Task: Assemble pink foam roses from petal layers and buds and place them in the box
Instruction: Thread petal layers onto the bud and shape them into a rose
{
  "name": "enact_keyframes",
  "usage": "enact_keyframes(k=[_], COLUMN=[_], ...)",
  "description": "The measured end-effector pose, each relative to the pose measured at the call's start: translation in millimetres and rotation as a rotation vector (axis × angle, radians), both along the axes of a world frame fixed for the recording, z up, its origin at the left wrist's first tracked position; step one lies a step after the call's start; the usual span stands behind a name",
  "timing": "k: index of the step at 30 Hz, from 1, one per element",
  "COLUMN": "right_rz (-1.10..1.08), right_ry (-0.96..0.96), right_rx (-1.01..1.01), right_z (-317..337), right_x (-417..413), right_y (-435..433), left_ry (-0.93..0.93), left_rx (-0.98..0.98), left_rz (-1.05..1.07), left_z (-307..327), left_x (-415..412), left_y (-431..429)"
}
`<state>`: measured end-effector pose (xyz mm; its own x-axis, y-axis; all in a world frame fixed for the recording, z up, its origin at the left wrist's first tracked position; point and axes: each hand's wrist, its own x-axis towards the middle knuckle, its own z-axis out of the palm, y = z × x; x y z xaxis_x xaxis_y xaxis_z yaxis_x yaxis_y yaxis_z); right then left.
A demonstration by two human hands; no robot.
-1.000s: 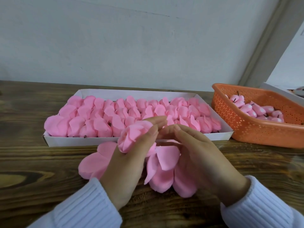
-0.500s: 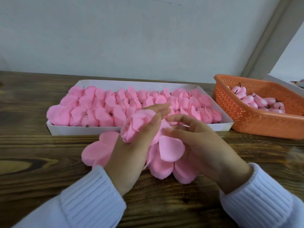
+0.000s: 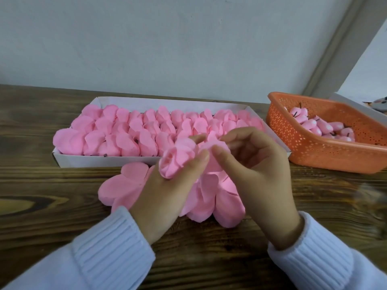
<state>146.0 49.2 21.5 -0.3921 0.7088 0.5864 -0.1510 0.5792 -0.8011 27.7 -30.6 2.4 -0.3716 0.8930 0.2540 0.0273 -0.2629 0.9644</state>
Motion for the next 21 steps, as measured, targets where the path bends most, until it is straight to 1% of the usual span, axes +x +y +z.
enact_keyframes(k=[2,3,7,10,12,14,17,19,21], right_rz=[-0.027,-0.036,-0.034,0.039,0.08,0.089,0.079,0.118,0.21], right_ry=[-0.006,-0.01,-0.004,0.021,0.031,0.055,0.12,0.13,0.089], right_rx=[0.004,0.003,0.012,0.024,0.034,0.039,0.021,-0.063,-0.191], right_z=[0,-1,0,1,2,1,-1,-2,-4], right_x=[1,1,0,0,0,0,0,-1,-1], right_y=[0,0,-1,-4,-6,-6,-2,1,5], left_ry=[0.078,0.082,0.041,0.002,0.02,0.061,0.09,0.021,-0.012], left_rx=[0.023,0.053,0.08,0.098,0.092,0.07,0.016,-0.037,-0.065], left_rz=[-0.084,-0.112,-0.121,-0.164,-0.165,-0.109,0.046,0.109,0.135], left_z=[2,2,-2,-2,-1,-1,-1,-5,-10], left_x=[2,3,2,3,3,3,0,-3,-6], left_y=[-1,-2,-1,0,-1,-2,-2,1,3])
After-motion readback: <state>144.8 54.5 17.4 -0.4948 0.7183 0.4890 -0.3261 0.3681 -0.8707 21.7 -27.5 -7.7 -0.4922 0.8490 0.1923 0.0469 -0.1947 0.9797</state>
